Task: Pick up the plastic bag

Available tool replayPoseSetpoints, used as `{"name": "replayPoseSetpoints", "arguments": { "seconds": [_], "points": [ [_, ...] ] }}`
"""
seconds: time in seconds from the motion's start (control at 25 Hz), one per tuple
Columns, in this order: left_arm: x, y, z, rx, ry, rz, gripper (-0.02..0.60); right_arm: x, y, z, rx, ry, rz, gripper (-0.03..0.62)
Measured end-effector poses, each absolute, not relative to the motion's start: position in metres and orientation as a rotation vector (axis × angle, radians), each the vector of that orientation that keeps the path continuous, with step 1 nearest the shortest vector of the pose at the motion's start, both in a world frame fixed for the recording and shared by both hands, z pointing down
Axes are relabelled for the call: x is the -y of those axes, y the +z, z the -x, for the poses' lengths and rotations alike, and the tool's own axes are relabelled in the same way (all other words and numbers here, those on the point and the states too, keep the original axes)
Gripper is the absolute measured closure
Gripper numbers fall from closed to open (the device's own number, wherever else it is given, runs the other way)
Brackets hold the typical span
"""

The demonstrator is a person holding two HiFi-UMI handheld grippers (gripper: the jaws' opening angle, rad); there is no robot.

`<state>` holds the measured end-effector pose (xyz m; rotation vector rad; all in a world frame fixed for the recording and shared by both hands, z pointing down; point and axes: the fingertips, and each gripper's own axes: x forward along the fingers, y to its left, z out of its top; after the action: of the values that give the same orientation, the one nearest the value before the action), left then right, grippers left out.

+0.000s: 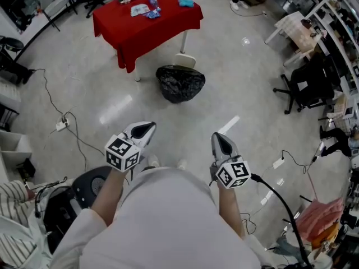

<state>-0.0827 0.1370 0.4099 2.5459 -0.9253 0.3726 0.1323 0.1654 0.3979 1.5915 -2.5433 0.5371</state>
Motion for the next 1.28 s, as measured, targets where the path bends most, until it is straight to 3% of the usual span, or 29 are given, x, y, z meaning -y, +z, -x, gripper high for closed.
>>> {"name": "replayPoseSetpoints", "arguments": {
  "seconds": [0.84,1.28],
  "points": [
    [-0.093,0.419,0.126,0.811,0.322,-2.611,0.578,-0.138,0.408,-0.068,2.528,0.536,-1.656,0.592],
    [-0.054,0.432,0.121,0.937,0.353,-2.543,0.578,-0.078,0.42,-0.096,2.557,0.539,-1.567,0.592]
  ]
}}
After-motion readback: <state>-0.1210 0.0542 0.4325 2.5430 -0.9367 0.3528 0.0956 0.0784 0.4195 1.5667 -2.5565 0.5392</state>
